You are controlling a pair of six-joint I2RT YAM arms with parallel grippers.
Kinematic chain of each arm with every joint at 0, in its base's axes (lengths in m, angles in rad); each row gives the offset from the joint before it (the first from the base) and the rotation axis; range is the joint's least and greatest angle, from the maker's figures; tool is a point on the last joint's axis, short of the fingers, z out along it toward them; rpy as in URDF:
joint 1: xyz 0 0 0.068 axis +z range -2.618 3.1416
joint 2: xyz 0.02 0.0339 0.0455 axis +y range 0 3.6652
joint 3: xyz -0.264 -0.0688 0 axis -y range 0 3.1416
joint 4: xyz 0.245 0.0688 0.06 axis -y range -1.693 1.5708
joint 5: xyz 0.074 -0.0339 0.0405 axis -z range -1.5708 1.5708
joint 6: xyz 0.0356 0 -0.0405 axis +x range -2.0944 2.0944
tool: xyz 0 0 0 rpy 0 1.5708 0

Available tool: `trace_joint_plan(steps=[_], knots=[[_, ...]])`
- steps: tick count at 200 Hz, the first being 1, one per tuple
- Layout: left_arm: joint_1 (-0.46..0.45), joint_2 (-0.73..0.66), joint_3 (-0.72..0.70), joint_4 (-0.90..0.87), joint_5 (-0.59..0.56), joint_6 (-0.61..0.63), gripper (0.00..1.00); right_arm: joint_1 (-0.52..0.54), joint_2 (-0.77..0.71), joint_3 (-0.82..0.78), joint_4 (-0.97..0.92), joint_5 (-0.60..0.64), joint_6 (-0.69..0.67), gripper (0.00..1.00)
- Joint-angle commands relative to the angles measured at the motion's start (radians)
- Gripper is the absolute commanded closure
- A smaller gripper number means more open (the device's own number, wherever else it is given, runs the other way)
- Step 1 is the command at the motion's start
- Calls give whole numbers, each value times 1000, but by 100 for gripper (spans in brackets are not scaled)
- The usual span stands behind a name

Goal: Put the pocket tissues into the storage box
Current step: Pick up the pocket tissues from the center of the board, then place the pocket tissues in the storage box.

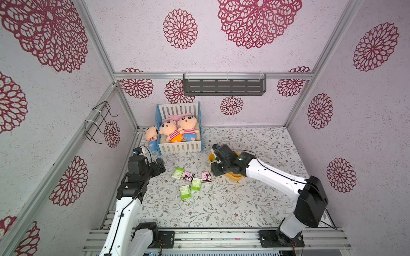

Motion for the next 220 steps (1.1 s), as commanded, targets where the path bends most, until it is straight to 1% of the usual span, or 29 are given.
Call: trace_joint_plan(steps=[1,36,53,74,107,143,197,220], knots=[[-9,-2,-6,-3,-4,-11,3,-47,23,27,-17,114,-122,53],[-12,-1,-5,-5,-9,-10,3,-129,100,45,16,120,-201,52],[-14,-4,-5,-7,-13,-10,3,-134,133,36,29,159,-243,52],[-15,-6,-5,-7,-15,-6,3,-136,141,-5,45,173,-294,52],[-18,-4,-4,-5,-15,-3,3,-143,133,-63,89,97,-348,52],[-21,-11,-4,-8,-20,-1,3,-143,156,-106,105,22,-391,52],[-25,-13,-4,-7,-29,5,3,-145,216,-121,106,-19,-444,51],[-25,-9,-4,-9,-32,8,3,-149,236,-120,113,-13,-450,50]])
